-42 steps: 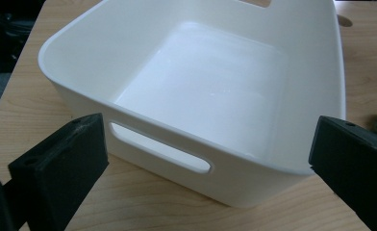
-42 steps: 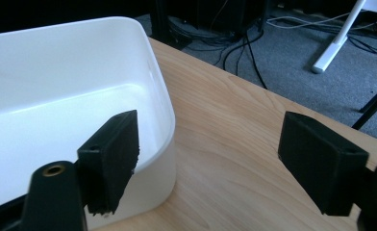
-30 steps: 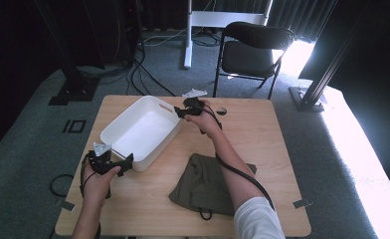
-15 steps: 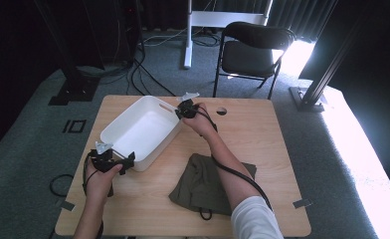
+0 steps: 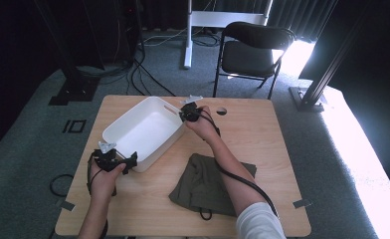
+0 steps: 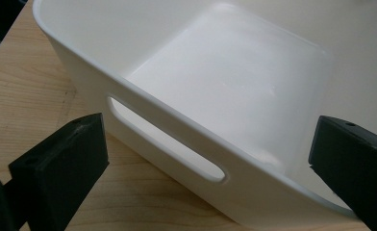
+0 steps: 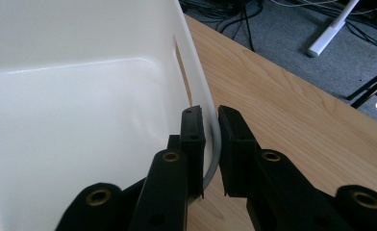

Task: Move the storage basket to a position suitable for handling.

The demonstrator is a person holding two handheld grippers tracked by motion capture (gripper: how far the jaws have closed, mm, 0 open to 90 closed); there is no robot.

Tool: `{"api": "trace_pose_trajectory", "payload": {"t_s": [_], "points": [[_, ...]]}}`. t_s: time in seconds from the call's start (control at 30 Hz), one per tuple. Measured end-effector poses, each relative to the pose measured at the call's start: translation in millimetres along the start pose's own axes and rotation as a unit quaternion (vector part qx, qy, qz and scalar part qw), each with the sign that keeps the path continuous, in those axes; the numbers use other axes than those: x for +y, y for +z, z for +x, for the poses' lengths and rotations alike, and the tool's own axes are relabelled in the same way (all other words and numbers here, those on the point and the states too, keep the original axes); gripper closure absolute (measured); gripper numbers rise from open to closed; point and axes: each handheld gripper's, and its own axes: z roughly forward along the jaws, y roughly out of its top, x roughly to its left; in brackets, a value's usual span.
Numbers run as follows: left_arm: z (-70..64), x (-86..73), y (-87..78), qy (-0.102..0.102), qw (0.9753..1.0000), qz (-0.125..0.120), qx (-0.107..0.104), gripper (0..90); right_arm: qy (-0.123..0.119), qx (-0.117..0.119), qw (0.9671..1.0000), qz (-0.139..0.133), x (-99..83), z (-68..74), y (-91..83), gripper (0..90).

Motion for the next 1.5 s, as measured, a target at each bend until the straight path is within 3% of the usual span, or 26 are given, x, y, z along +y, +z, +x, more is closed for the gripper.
{"api": "trace_pose_trajectory", "payload": {"t_s": [0.07,0.17,0.23,0.47,0.67,0.93,1.03,1.13,1.5], "points": [[-2.1,0.1,0.5,-0.004,0.9999,0.003,-0.009,13.2,0.002,-0.002,1.0,-0.001,-1.7,0.1,-2.0,81.7],[-2.8,0.7,1.0,-0.002,0.9999,0.004,-0.009,19.6,-0.001,-0.005,1.0,-0.001,-2.9,0.4,-3.7,81.5],[-1.8,2.0,0.2,-0.012,0.9998,0.006,-0.011,25.8,-0.001,-0.008,1.0,0.001,-5.3,-0.1,-7.5,81.3],[-6.0,5.3,1.1,-0.012,0.9999,0.002,0.002,36.3,0.0,-0.02,0.9998,0.006,-10.3,-0.6,-14.7,81.2],[-10.2,8.2,4.1,-0.019,0.9997,-0.004,0.013,45.1,0.019,-0.023,0.9995,0.008,-17.1,-4.4,-24.1,80.7],[-15.7,13.5,11.0,-0.005,0.9998,-0.002,0.018,48.2,0.032,-0.027,0.9991,0.013,-23.9,-9.8,-33.9,80.3],[-18.3,13.5,16.0,0.012,0.9996,0.002,0.025,49.8,0.035,-0.027,0.999,0.012,-26.8,-12.7,-37.4,80.2],[-19.8,13.0,19.5,0.002,0.9998,-0.005,0.017,51.1,0.036,-0.031,0.9988,0.01,-30.3,-15.4,-41.3,79.9],[-31.8,18.9,27.4,0.007,0.9999,0.003,0.013,56.1,0.052,-0.039,0.9978,0.009,-42.7,-26.7,-56.6,81.1]]}}
